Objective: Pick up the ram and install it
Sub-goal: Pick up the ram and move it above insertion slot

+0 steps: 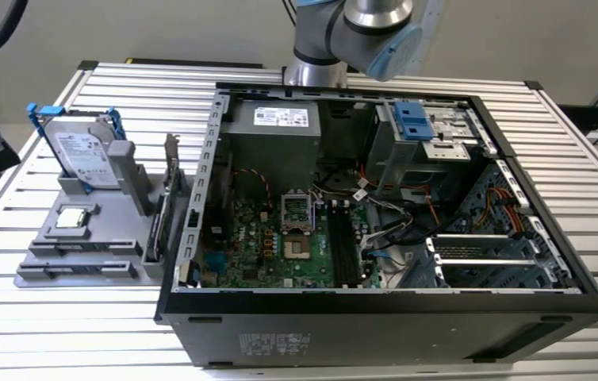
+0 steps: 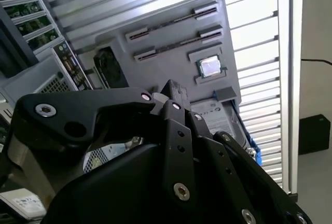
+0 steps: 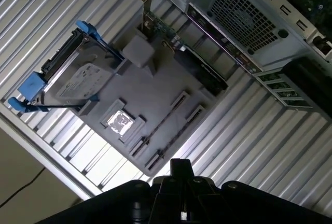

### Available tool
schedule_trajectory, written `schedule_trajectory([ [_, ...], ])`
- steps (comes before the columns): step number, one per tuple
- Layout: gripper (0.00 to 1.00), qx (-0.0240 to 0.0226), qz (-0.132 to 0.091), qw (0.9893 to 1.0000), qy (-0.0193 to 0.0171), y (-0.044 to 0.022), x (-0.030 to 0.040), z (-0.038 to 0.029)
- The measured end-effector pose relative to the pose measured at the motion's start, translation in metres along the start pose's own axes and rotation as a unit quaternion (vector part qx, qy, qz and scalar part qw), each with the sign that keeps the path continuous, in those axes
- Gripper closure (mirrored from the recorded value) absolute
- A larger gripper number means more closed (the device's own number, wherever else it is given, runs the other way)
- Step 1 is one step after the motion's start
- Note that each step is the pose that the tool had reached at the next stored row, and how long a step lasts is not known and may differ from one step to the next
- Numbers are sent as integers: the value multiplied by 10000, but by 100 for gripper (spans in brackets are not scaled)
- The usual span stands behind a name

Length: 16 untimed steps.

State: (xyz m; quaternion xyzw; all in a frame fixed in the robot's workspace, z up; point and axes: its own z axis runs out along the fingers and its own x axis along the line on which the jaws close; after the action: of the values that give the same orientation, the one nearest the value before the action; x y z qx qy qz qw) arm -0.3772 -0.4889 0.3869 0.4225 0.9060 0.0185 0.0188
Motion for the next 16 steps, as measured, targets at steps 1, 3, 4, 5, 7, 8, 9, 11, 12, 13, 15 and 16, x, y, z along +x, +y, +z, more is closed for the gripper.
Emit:
schedule_trajectory([
  [1,100,0,32,10000,-2,0,0,1],
  [3,100,1,95,10000,-5,0,0,1],
  [4,100,2,129,9999,-6,0,0,1],
  [5,100,3,161,9999,-8,0,0,0],
  [7,100,4,225,9997,-11,0,0,1],
  [8,100,4,256,9997,-13,0,0,1],
  [9,100,5,287,9996,-14,0,0,1],
  [11,100,6,351,9994,-18,0,0,0],
  [12,100,6,384,9993,-19,0,0,1],
  [13,100,7,415,9991,-21,0,0,1],
  [15,100,8,479,9989,-24,0,0,1],
  [16,100,9,509,9987,-25,0,0,0],
])
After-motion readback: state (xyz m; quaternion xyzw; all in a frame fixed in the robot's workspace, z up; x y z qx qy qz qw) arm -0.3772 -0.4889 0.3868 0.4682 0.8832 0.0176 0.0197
